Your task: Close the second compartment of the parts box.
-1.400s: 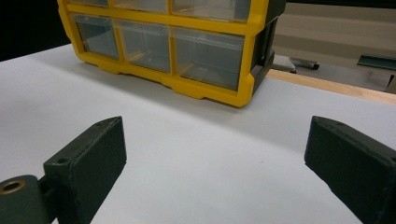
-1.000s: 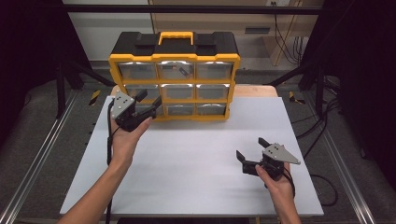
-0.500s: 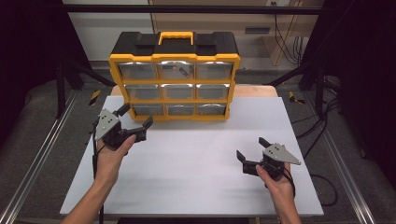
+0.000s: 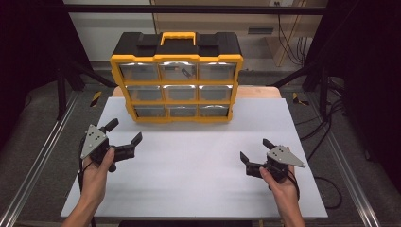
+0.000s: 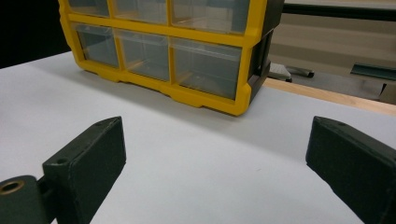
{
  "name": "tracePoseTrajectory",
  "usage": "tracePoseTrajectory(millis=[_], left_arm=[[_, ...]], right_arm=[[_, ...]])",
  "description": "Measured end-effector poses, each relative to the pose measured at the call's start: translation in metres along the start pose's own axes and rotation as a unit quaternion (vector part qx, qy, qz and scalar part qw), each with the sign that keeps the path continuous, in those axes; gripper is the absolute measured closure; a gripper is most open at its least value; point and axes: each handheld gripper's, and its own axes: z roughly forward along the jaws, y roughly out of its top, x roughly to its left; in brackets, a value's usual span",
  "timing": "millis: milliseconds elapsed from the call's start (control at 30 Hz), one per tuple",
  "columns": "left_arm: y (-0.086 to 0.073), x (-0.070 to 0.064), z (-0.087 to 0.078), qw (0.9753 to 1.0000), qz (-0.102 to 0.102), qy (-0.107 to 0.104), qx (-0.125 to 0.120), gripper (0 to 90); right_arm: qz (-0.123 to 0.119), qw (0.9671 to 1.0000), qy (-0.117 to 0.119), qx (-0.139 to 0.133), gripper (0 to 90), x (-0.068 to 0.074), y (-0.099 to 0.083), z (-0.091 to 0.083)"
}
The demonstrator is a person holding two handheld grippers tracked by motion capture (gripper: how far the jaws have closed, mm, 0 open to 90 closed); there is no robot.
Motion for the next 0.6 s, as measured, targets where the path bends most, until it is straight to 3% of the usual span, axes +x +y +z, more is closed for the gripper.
tracePoseTrajectory(millis=[200,433,500,600], left_arm=[[-0.017,0.009,-0.016,0.9998,-0.015,0.006,0.01,2.1],[-0.041,0.015,-0.025,0.999,-0.038,0.005,0.024,2.1],[-0.046,0.016,-0.026,0.9988,-0.036,0.001,0.034,2.1],[-0.044,0.018,-0.029,0.9991,-0.032,0.001,0.026,2.1]], right_arm=[[-0.009,0.9997,-0.01,-0.018,5.5,-0.003,0.0,-0.003],[-0.002,0.9987,-0.029,-0.041,5.7,-0.015,-0.002,-0.01],[-0.003,0.9986,-0.033,-0.042,5.8,-0.019,-0.003,-0.013],[0.003,0.9985,-0.039,-0.038,5.6,-0.024,-0.006,-0.014]])
